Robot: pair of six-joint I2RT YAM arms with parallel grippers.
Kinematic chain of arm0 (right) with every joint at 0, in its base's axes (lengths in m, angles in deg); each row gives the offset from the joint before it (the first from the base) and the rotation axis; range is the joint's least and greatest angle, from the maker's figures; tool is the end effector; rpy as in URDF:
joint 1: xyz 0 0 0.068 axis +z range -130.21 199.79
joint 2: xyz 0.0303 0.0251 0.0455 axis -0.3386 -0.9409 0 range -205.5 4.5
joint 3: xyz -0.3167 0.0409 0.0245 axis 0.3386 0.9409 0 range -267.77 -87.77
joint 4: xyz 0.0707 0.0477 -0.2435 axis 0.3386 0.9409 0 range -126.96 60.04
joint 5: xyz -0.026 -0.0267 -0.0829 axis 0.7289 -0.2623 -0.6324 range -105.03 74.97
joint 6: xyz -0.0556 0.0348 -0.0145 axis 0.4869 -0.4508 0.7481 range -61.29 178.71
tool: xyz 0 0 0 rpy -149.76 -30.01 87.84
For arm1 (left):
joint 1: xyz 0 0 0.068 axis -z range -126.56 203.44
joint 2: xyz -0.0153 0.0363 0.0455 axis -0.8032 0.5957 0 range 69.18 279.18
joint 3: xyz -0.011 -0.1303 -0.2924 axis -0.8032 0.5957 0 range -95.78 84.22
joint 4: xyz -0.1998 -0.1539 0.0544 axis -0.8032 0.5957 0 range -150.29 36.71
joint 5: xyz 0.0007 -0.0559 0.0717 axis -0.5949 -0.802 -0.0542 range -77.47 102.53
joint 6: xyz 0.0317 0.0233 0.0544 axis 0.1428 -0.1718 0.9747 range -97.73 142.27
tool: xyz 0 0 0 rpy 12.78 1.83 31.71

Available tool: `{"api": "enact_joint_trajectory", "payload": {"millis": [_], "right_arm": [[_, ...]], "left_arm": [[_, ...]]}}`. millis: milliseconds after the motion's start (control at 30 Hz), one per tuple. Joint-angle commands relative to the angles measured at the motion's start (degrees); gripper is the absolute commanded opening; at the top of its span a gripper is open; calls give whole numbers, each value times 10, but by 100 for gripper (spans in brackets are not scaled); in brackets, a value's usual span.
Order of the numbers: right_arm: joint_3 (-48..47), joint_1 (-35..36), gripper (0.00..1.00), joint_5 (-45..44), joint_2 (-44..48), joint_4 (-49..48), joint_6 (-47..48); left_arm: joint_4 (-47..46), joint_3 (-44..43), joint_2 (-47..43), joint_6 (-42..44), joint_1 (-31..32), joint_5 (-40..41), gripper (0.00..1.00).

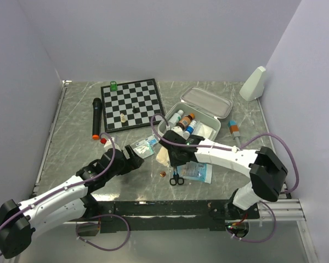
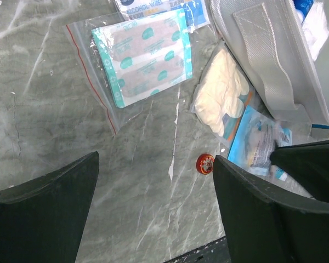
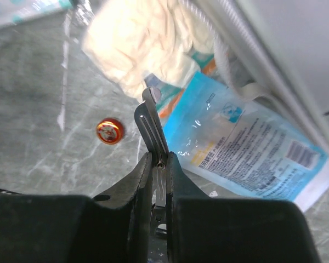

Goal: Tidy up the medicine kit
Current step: Pick up the scissors from the center of the board, then place the scissors in the medicine box.

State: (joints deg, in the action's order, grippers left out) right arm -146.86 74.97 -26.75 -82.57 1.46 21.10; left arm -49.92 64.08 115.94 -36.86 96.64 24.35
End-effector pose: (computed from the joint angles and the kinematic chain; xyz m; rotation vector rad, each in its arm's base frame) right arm 0.1779 0.2367 0.2498 -0.3557 2.6807 0.2175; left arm 0.1164 -0.0942 0.2109 -0.4373 2.2669 -0.7460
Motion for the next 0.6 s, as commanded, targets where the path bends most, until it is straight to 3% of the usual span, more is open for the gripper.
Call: {"api": "enact_joint_trajectory", "payload": {"millis": [0,200,433,567], "right_arm": [[-68,-18,0,-39,47,46,31],[-174,-83,0,-66,57,81,126],[-321,-155,0,-143,-20,119,255],[-340,-175,0,-155,-42,83,322]], "left_arm": [[-21,-10,-1,10,0,-7,89],[-25,-11,-3,16,0,-10,89],[-33,-20,0,33,0,-9,89],[-34,-21,-6,39,0,-10,90]]}}
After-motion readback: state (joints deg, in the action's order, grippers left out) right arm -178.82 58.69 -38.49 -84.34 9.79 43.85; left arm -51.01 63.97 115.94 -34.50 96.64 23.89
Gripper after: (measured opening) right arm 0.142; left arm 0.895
